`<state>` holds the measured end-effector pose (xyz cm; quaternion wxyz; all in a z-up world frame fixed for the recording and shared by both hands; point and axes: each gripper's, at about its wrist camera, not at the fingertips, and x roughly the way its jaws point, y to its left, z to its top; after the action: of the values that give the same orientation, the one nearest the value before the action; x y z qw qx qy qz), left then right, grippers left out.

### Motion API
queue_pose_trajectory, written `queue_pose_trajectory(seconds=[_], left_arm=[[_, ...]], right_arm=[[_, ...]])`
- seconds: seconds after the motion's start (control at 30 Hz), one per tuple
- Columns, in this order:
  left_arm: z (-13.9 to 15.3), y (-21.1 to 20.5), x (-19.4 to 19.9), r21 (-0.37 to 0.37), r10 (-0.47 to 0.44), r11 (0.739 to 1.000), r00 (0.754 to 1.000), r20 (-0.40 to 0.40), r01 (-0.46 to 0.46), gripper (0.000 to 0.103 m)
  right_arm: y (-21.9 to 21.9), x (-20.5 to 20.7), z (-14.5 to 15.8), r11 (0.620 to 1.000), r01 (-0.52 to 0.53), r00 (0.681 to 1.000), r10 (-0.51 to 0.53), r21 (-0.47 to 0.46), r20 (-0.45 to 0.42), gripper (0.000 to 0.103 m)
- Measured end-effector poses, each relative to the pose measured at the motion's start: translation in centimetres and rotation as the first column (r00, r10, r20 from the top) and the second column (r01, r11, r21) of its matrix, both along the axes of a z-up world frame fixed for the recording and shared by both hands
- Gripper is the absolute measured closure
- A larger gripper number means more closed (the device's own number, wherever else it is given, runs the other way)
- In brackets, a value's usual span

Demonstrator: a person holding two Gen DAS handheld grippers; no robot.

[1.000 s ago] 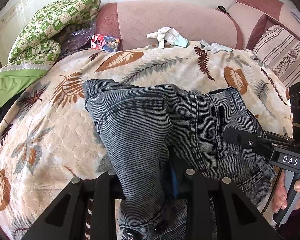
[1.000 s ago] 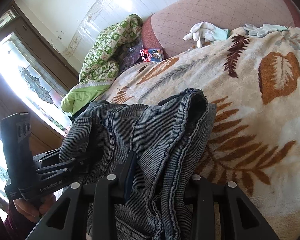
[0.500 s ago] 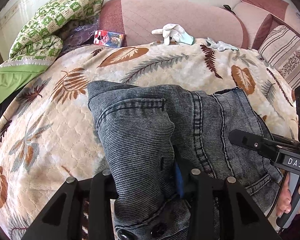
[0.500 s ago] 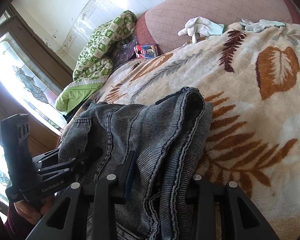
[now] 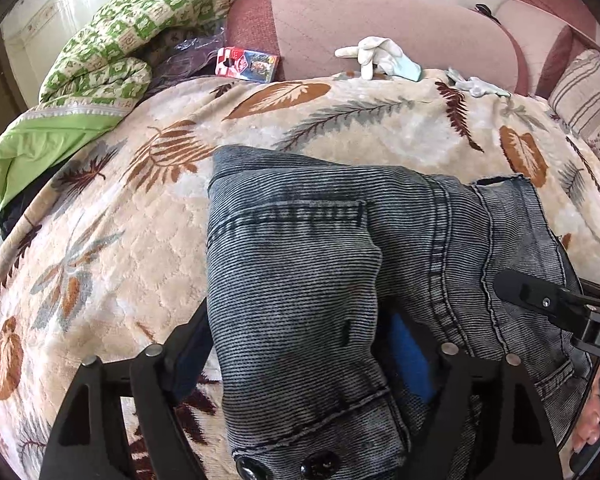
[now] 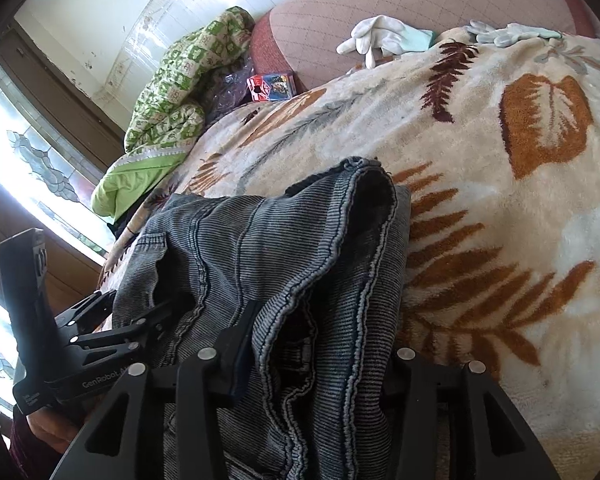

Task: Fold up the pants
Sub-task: 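Lower the jeans bundle onto the blanket and open both grippers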

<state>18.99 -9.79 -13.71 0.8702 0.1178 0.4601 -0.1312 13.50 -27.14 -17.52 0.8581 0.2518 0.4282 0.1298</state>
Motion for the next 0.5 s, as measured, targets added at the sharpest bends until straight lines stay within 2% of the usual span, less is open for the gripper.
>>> queue_pose_trajectory(seconds=[0.1, 0.2, 0.4, 0.5], left_arm=[[-0.36, 0.17, 0.25, 0.014, 0.029, 0.999, 1.000, 0.008, -0.029, 0.007], [-0.77, 0.34, 0.49, 0.008, 0.052, 0.999, 0.999, 0.003, -0.052, 0.002], [-0.84, -0.13, 0.53, 0.043, 0.060, 0.997, 0.998, 0.014, -0.061, 0.000], [-0.69, -0.03, 0.42, 0.038, 0.073, 0.997, 0.997, 0.010, -0.073, 0.000]], right_arm=[[0.11, 0.02, -0.02, 1.000, 0.001, 1.000, -0.001, -0.013, 0.000, 0.053], [0.22, 0.06, -0.04, 1.000, 0.005, 1.000, -0.005, -0.016, -0.002, 0.053], [0.20, -0.03, -0.17, 1.000, 0.012, 1.000, -0.012, -0.012, -0.002, 0.053], [0.11, -0.30, -0.23, 1.000, 0.021, 1.000, -0.021, -0.006, 0.003, 0.052]])
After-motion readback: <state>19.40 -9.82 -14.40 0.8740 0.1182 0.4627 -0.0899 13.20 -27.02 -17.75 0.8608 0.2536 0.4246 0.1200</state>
